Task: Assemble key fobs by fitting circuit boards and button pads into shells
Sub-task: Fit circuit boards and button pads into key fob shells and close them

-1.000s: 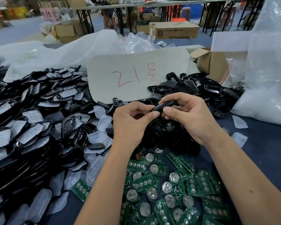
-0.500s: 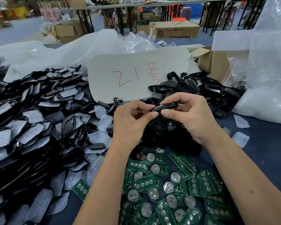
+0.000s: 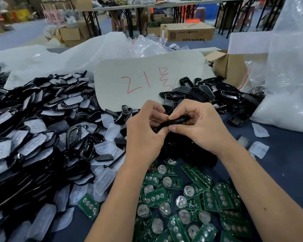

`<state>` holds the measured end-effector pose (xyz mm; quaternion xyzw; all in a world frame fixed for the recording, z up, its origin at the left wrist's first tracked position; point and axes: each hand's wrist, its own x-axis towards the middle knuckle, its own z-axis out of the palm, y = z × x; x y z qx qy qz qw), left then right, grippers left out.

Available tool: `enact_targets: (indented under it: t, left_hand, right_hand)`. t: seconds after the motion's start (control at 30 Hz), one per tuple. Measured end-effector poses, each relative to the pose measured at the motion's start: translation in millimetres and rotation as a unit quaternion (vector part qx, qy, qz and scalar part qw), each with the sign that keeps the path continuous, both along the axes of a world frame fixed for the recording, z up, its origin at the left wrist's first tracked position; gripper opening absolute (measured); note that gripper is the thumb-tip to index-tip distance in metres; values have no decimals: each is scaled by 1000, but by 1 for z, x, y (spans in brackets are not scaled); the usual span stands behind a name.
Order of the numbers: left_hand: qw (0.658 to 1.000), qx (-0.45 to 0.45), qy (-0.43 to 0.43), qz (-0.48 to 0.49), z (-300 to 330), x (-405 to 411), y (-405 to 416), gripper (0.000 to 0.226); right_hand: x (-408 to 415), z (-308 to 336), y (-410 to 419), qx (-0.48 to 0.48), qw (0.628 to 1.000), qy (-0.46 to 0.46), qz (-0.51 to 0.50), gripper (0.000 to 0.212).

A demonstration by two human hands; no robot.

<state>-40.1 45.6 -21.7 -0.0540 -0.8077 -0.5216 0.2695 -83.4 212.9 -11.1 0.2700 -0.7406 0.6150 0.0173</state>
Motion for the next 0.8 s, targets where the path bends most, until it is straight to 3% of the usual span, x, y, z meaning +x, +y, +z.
enact_targets:
  t: [0.2, 0.53, 0.7, 0.8]
  left_hand:
    - [1000, -17, 3, -10, 0, 1, 4, 54]
    - [999, -34, -18, -12, -4, -1, 2, 42]
    - [998, -18, -46, -33, -3, -2, 1, 43]
    - [998, 0, -57, -31, -2, -1, 1, 50]
  right_hand:
    - [-2, 2, 2, 19, 1000, 10, 2, 14]
    - [2, 4, -6, 99, 991, 82, -42, 10]
    - [3, 7, -5, 121, 989, 66, -50, 11]
    - [4, 9, -4, 87, 994, 38, -47, 15]
